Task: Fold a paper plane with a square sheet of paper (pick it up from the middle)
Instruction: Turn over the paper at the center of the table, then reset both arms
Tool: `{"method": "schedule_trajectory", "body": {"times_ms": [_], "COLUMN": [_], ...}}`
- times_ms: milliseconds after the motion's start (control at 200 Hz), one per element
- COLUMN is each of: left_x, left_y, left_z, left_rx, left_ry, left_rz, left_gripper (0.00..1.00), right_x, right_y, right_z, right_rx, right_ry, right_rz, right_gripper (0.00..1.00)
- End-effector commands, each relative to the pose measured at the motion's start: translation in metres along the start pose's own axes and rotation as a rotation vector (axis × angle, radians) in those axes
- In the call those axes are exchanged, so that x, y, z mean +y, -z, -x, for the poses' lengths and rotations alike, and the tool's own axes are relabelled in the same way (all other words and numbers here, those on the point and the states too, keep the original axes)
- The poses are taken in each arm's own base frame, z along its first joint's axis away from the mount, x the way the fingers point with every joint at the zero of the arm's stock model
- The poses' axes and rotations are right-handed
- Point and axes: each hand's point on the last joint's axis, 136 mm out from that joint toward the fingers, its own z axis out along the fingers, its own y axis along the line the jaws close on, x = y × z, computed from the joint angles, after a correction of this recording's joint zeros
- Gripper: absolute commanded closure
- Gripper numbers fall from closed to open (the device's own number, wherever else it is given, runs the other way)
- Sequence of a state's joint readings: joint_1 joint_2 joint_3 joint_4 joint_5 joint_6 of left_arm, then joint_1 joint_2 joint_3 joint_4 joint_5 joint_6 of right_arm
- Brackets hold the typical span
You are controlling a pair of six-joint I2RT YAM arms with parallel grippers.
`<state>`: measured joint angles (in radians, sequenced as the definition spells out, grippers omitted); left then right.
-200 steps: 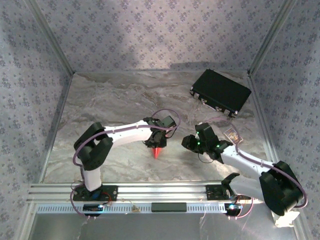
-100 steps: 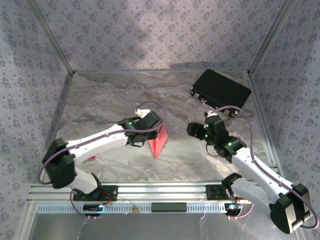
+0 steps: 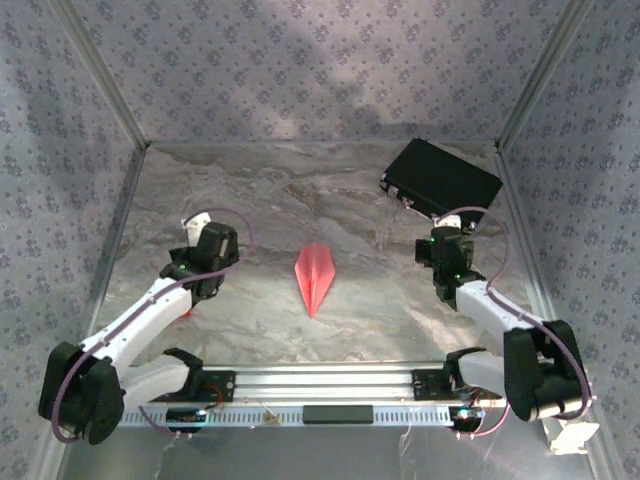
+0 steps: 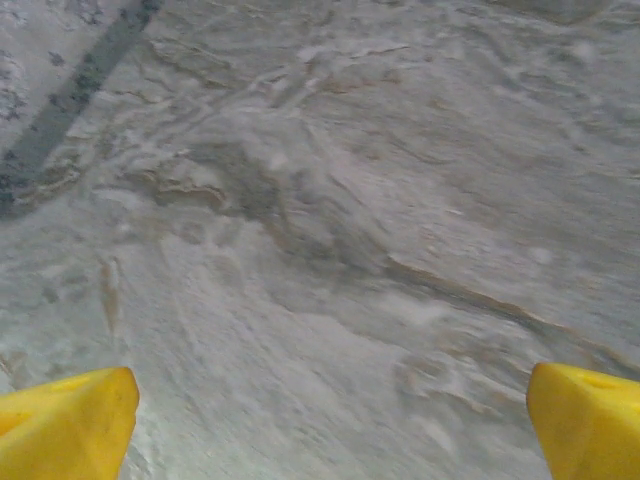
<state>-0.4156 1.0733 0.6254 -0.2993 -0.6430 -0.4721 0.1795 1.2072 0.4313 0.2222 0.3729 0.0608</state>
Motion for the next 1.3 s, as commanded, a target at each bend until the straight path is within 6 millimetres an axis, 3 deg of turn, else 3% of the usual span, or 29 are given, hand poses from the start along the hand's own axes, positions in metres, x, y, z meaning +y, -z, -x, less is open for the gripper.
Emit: {"method": "schedule_trajectory", "body": {"times_ms": [0, 100, 245, 555, 570, 585, 780, 939, 1069, 1294], "left_x": [0.003, 0.0, 0.011, 0.012, 0.012, 0.012, 0.004, 0.001, -0.002, 0.0], "left_y": [-0.015, -0.026, -0.042, -0.079, -0.081, -0.083, -0.102, -0.107, -0.113, -0.113], "left_z": [0.018, 0.027, 0.036, 0.032, 0.031, 0.031, 0.027, 0.039, 0.022, 0.024], "left_rx": [-0.078, -0.095, -0.103, -0.185, -0.185, -0.188, -0.115, -0.198, -0.248, -0.255], "left_ry": [-0.058, -0.044, -0.052, -0.049, -0.045, -0.041, -0.13, -0.065, -0.05, -0.039], "left_rz": [-0.025, -0.084, -0.043, -0.036, -0.037, -0.04, -0.07, -0.209, -0.276, -0.275], "left_gripper": [0.01, 0.01, 0.01, 0.0, 0.0, 0.0, 0.02, 0.02, 0.01, 0.0], "right_x": [0.008, 0.016, 0.022, 0.009, 0.009, 0.008, -0.01, -0.01, -0.008, -0.009], "right_y": [-0.008, -0.014, -0.019, -0.037, -0.039, -0.04, -0.051, -0.051, -0.052, -0.052], "right_z": [0.032, 0.037, 0.038, 0.023, 0.023, 0.023, 0.023, 0.023, 0.023, 0.023], "right_rx": [-0.182, -0.218, -0.273, -0.268, -0.252, -0.246, -0.207, -0.206, -0.199, -0.199], "right_ry": [-0.014, 0.046, 0.089, 0.016, 0.014, 0.008, -0.058, -0.056, -0.061, -0.067], "right_rz": [0.085, 0.146, 0.203, 0.177, 0.176, 0.174, 0.097, 0.097, 0.118, 0.119], "right_gripper": [0.14, 0.15, 0.15, 0.13, 0.04, 0.01, 0.01, 0.01, 0.01, 0.01]}}
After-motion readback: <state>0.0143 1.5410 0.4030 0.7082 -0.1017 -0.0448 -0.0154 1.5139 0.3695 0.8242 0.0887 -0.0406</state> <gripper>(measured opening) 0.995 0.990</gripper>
